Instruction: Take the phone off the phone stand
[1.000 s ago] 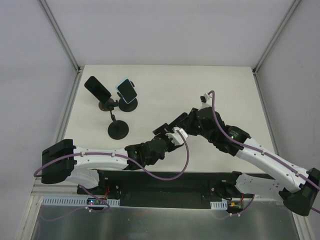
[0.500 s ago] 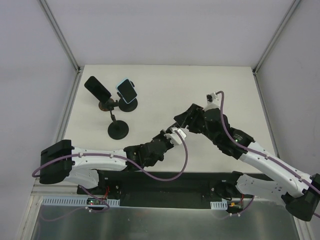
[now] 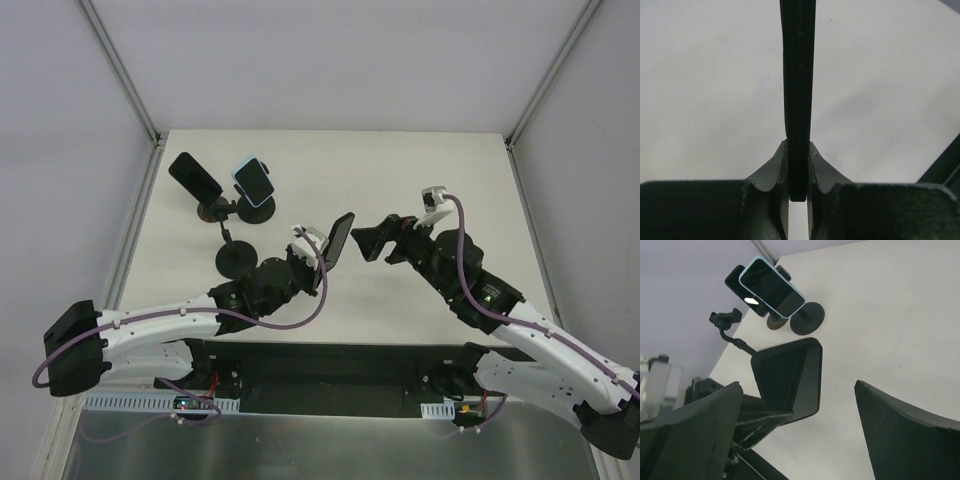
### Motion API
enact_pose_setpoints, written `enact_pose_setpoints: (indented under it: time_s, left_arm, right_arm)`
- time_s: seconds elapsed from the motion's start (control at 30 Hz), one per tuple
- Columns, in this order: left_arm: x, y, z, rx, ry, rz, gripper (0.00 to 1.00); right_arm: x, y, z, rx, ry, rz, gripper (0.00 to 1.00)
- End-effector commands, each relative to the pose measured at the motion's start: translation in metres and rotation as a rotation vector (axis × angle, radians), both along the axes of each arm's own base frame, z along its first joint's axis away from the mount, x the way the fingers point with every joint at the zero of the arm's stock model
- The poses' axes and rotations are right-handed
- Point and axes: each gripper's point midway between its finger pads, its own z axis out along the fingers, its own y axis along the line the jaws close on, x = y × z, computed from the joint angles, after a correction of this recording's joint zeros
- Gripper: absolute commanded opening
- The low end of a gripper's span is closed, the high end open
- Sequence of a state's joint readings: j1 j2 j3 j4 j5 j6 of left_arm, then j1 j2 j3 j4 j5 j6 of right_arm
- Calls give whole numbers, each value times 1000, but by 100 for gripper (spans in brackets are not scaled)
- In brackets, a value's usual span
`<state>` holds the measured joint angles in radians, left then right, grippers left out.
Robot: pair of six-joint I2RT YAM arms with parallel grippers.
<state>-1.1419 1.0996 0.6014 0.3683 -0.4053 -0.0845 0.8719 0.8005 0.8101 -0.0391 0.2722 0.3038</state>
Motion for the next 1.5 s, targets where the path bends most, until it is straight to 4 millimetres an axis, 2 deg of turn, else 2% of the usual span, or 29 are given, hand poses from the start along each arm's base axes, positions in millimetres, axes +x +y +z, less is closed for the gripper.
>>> enact_pose_setpoints:
  time_s: [0.0,0.23,0.37,0.5,0.7,0.87,0.97,1.13,1.47]
  left_arm:
    - [-14,-11,36,-317,144,-81,0]
    - [-20,-9,58,-460,204,-113,0]
    - [-18,-9,59,-505,234,-109,0]
    - [-18,-10,59,-555,274,-114,0]
    - [-16,-9,59,-566,286,-105,0]
    - [-16,-11,60,-577,294,-107,0]
    - [-17,-9,61,-585,292,-105,0]
    - [-16,-8,63,-590,287,-97,0]
    - [-16,-11,65,-597,291,-105,0]
  right_arm:
    - [-5,25,17,8,-146,149,96]
    - [-8,53,7,22,-148,260,96]
    - [-1,63,2,12,-132,255,96]
    - [5,71,-19,-43,-99,227,96]
    - [-2,82,-29,-73,-82,231,96]
    - [6,75,-43,-107,-38,153,96]
    - [15,62,-52,-127,-6,60,96]
    - [14,62,-54,-134,2,63,99]
    - [8,80,-50,-156,6,151,75]
